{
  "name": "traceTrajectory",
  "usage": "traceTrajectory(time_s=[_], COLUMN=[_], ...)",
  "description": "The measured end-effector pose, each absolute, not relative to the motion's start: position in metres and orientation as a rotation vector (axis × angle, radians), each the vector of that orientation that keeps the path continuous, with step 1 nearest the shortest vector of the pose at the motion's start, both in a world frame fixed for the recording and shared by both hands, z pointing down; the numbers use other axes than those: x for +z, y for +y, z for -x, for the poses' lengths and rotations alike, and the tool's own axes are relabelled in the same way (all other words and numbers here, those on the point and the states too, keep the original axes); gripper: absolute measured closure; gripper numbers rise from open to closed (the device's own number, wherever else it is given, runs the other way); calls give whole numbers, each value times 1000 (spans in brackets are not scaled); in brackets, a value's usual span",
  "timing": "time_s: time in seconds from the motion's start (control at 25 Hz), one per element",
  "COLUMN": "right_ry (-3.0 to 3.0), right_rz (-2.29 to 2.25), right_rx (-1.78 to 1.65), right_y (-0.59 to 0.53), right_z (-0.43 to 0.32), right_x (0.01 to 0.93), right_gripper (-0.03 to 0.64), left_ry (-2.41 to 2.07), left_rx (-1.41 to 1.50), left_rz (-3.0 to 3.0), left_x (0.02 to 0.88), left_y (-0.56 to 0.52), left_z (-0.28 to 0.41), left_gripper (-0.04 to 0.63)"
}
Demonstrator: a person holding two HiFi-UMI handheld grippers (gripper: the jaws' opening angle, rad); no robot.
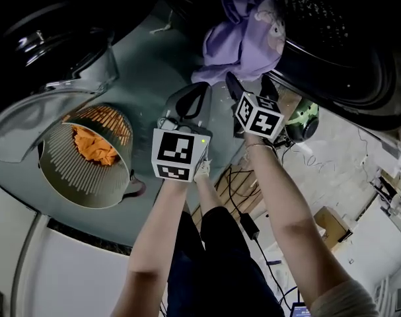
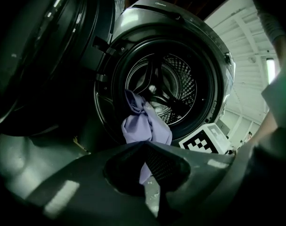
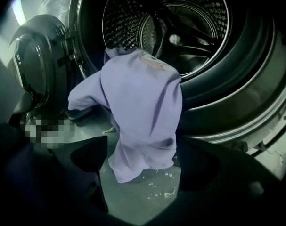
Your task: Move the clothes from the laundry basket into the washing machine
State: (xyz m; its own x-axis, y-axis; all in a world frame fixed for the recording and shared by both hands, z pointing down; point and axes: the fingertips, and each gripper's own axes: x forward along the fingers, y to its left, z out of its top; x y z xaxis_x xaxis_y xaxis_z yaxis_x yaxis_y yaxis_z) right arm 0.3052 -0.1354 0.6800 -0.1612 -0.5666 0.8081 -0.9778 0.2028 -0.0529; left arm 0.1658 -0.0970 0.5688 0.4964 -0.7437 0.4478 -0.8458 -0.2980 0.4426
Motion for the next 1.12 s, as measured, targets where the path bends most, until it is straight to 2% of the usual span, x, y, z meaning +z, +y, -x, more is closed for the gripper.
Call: traceTrajectory(time_s=[0.16,0.32,0.4,0.52,0.56,1.12], right_ry=[-1831,-1821,-1810,-1816,-1830,-2144], right_rz=[-1436,-1434,-1435,-1422,-1422,-1624], right_rx=[766,745,756,753,755,598], right_y=[-142,-149,-153,-156,-155,-188], right_z=[-308,-308,-308,-304,-301,-276], right_x=[691,698,699,691,687,545], right_gripper=[152,223,311,514,545,558], left_ry=[-1300,-1282,-1282,-1292,-1295,-1342], left_rx=[212,242,243,233,228,191], left_rz=[-2139,-2181,-2183,-2170,-2166,-2185], left_x=[576,580,582,584,584,546], left_y=[-104,-102,-100,-100,-100,-118], left_z=[-170,-176,-176,-172,-171,-162], left_gripper=[594,594,594,594,594,594])
